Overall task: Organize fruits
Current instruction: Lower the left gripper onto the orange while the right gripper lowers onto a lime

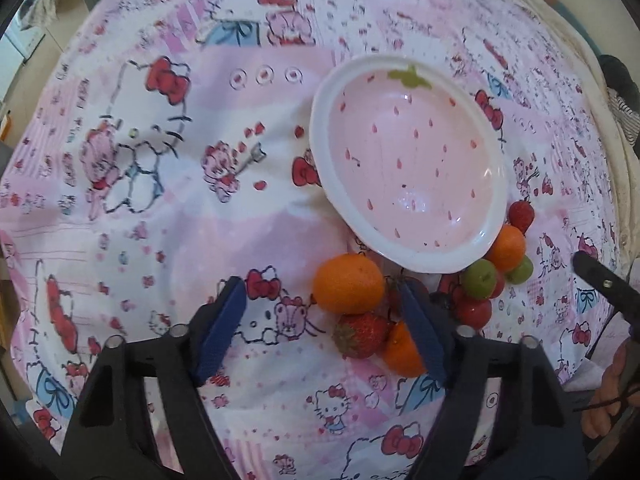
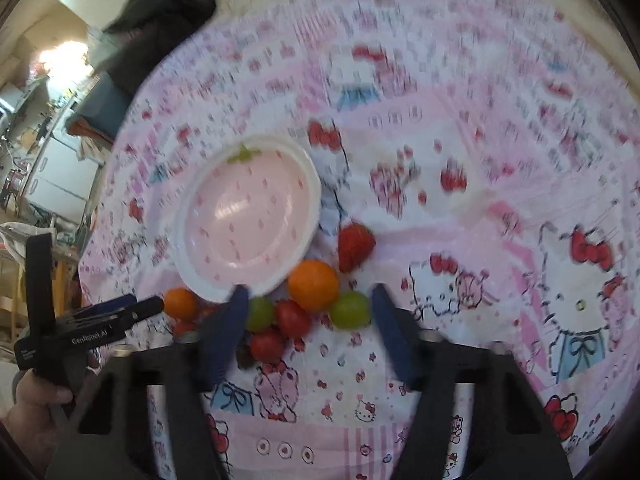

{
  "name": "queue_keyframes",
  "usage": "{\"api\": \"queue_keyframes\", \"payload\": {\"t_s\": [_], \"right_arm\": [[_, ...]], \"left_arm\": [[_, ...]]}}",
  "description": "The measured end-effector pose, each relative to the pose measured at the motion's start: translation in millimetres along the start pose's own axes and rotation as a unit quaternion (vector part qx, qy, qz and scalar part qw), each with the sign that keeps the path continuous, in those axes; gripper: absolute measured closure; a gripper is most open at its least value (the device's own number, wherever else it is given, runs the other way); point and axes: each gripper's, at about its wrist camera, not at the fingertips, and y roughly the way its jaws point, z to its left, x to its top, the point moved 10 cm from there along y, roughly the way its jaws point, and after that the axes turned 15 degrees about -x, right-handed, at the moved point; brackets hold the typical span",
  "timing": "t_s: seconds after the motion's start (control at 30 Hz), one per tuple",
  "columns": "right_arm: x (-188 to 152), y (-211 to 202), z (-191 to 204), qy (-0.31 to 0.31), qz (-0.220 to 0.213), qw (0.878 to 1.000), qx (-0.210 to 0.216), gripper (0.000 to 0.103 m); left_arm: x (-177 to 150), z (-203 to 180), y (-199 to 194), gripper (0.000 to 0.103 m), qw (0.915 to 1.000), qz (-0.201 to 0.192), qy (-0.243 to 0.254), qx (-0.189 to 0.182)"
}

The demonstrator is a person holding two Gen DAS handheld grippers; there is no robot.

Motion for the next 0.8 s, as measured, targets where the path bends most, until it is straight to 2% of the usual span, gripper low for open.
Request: {"api": "queue_keyframes", "payload": {"t_s": [0.07, 0.13, 0.27, 0.37, 0.43, 0.5, 0.57, 0.67, 0.8], "right_arm": [[-3.6, 12.9, -4.8, -0.008, 0.025, 1.000, -0.006, 0.058], [-11.1, 28.1, -10.0, -0.023, 0.056, 0.998, -0.019, 0.058], [-24.2, 49.2, -14.9, -0.059, 0.089, 0.993, -0.051, 0.059], [-25.6, 57.1, -9.6, -0.086, 0.092, 0.990, -0.061, 0.062], [-25.1, 62.8, -3.7, -0.114, 0.089, 0.987, -0.075, 0.062], [-25.3, 66.6, -0.2, -0.122, 0.091, 0.986, -0.075, 0.062], [-25.5, 70.6, 2.6, -0.127, 0.093, 0.985, -0.076, 0.062], [-25.8, 74.9, 7.8, -0.140, 0.094, 0.982, -0.081, 0.062], [-27.4, 78.5, 13.0, -0.162, 0.091, 0.978, -0.090, 0.062]], "left_arm": [[0.5, -0.8, 5.8, 0.038, 1.0000, 0.008, -0.003, -0.004], [-0.6, -1.4, 10.0, 0.039, 0.9999, 0.015, -0.006, -0.005], [-1.4, -2.8, 20.0, 0.039, 0.9995, 0.030, -0.007, -0.006], [0.2, -4.0, 27.0, 0.040, 0.9994, 0.035, -0.006, 0.000], [0.0, -1.7, 28.3, 0.045, 0.9993, 0.036, -0.006, 0.001], [1.2, -5.6, 32.3, 0.056, 0.9992, 0.038, -0.007, -0.008], [0.5, -11.9, 33.5, 0.063, 0.9992, 0.039, 0.000, -0.013], [1.3, -15.6, 35.0, 0.064, 0.9993, 0.037, 0.008, -0.006], [2.2, -15.8, 35.6, 0.065, 0.9992, 0.035, -0.007, -0.017]]}}
